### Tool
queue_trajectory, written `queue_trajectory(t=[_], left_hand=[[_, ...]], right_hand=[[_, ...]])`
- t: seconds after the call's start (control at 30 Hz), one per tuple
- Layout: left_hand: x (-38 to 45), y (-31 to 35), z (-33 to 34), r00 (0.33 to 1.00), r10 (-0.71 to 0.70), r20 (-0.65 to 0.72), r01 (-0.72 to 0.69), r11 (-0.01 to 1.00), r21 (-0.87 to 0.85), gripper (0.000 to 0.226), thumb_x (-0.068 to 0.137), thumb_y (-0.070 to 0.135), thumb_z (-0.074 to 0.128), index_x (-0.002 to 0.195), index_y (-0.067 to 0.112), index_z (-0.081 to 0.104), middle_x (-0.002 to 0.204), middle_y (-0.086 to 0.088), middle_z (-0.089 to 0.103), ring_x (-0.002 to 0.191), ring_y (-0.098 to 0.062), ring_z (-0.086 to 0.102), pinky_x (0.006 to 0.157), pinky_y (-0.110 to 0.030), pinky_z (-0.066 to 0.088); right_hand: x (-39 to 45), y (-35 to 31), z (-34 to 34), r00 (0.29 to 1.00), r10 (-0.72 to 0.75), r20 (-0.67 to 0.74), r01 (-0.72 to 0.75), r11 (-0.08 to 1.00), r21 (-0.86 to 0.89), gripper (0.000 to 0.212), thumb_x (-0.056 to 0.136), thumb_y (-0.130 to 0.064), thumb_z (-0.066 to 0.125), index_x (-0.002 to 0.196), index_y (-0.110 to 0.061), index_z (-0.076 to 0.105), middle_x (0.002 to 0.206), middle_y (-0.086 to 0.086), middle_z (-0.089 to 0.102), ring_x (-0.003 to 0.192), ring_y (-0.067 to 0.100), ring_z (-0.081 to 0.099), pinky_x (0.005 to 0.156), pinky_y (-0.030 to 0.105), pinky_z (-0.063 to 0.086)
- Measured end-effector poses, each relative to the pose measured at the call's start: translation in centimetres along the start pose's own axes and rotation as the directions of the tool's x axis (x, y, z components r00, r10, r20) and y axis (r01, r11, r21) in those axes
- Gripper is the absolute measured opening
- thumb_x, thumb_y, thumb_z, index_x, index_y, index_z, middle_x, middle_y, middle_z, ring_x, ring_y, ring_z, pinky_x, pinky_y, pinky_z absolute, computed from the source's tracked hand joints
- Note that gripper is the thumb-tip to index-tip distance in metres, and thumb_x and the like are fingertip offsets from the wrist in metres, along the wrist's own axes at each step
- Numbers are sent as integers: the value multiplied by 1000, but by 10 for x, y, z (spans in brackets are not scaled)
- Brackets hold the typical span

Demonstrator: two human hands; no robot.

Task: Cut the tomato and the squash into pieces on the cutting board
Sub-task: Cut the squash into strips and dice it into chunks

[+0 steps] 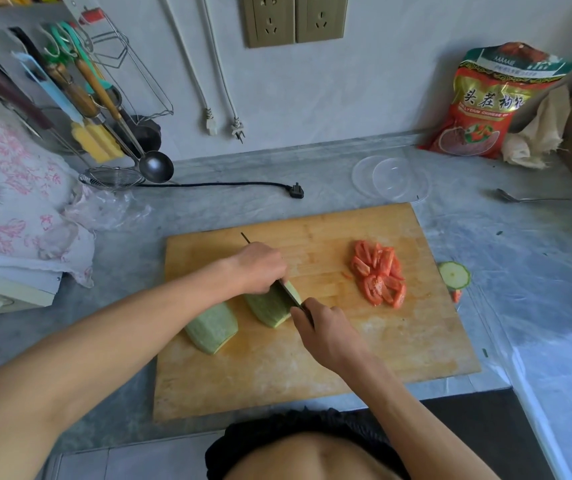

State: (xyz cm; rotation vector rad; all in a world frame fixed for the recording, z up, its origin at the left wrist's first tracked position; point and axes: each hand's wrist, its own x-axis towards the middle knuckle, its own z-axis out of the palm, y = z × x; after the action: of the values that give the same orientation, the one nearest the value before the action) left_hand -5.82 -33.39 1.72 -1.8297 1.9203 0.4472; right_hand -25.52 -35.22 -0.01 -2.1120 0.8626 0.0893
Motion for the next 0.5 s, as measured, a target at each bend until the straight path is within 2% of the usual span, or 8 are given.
queue_trajectory(t=[0.1,0.2,0.3,0.37,0.43,0.5], left_hand=[[3,0,-3,998,-13,67,12,1000,11,43,90,5,60,127,27,65,123,3,66,107,-22,63,80,-35,51],[7,0,-10,989,-1,147,-12,996,86,38,87,9,62,119,29,68,115,6,70,101,-19,64,90,-39,51],[7,-1,-23,969,4,248,-24,997,78,47,88,13,59,130,33,61,117,8,66,105,-18,61,99,-40,45],[6,-3,-30,960,5,281,-24,998,62,51,86,13,56,133,36,59,101,11,63,96,-16,59,98,-40,47],[4,-2,-31,960,2,279,-12,999,35,54,85,13,56,134,35,58,82,16,50,90,-15,55,100,-38,45],[1,-3,-30,972,-8,235,9,1000,0,55,84,12,57,135,34,57,80,15,49,99,-17,57,103,-37,41]], right_hand=[[1,0,-1,1000,-6,11,6,1000,3,36,103,-39,40,86,-10,50,68,11,56,53,27,46,47,32,31],[0,-1,-3,1000,-13,4,13,1000,5,36,104,-39,38,86,-11,51,67,9,54,50,24,42,48,35,33],[-1,-5,-3,1000,-19,-3,19,1000,-13,35,104,-39,38,88,-10,51,67,8,53,49,24,41,46,33,31],[-1,-7,-4,1000,-20,0,20,1000,-19,35,104,-40,37,88,-11,50,67,7,53,49,23,41,45,32,30],[-2,-8,-6,1000,-10,3,11,1000,-14,36,104,-41,37,87,-12,50,67,7,54,49,23,43,45,32,31],[-2,-9,-9,1000,-7,9,7,1000,-3,37,103,-42,38,87,-11,51,68,9,55,50,25,45,47,33,33]])
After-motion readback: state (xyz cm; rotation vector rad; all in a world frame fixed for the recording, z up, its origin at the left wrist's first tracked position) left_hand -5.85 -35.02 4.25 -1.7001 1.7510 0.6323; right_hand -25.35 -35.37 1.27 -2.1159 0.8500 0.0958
